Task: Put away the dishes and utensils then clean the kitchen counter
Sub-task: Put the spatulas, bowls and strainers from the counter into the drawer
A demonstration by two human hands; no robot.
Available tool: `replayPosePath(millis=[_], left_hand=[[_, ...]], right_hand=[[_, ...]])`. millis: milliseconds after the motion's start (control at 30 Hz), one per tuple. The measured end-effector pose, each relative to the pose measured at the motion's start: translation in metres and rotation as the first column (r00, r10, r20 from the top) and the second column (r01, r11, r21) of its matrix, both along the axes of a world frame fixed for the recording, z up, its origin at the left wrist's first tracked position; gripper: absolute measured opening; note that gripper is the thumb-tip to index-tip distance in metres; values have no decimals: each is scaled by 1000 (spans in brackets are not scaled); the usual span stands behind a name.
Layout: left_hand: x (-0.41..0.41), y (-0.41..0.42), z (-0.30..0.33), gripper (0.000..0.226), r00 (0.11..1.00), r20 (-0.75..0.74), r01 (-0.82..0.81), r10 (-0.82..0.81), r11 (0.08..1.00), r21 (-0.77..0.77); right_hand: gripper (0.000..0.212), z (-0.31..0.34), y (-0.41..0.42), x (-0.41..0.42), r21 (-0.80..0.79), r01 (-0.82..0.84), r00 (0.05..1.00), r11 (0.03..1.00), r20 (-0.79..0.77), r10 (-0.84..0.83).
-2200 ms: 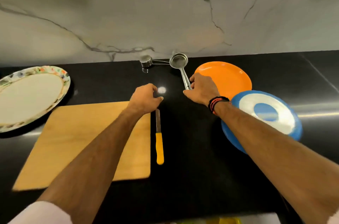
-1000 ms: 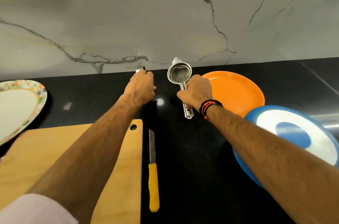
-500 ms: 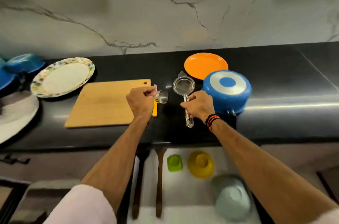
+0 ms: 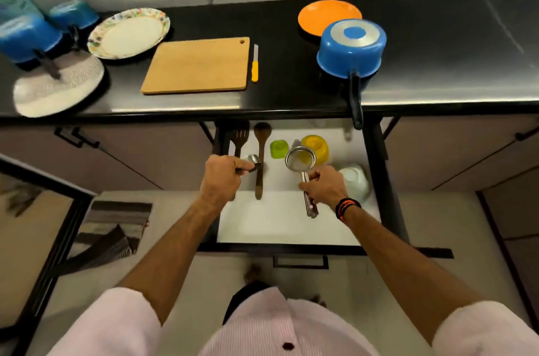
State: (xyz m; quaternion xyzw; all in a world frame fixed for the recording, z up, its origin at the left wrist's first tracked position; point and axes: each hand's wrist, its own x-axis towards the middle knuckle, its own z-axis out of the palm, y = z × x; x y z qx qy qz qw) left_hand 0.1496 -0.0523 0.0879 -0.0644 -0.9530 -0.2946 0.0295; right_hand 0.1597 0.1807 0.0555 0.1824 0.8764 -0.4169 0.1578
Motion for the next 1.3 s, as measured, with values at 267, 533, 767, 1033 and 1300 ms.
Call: replayPosePath(millis=[267, 533, 767, 1033, 1300], left_hand=[[26, -31, -58, 37, 945, 309, 181, -103, 955, -234], [21, -45, -100, 31, 886, 316, 421, -339, 874, -243], [28, -39, -122, 36, 763, 526, 531, -376, 828, -179], [25, -38, -151, 38, 634, 741, 479, -222, 865, -151], [21, -40, -162, 43, 600, 787, 307, -147, 950, -56]], right_hand=[[28, -45, -50, 24, 18, 7, 992, 1000, 125, -9], [28, -68, -78, 26, 46, 166, 960, 985, 220, -172], [22, -83, -83, 18, 62, 214, 939, 975, 261, -223], [25, -117, -83, 23, 67, 116, 929, 991, 346, -133], [24, -124, -80, 13, 93, 154, 936, 984, 304, -175]])
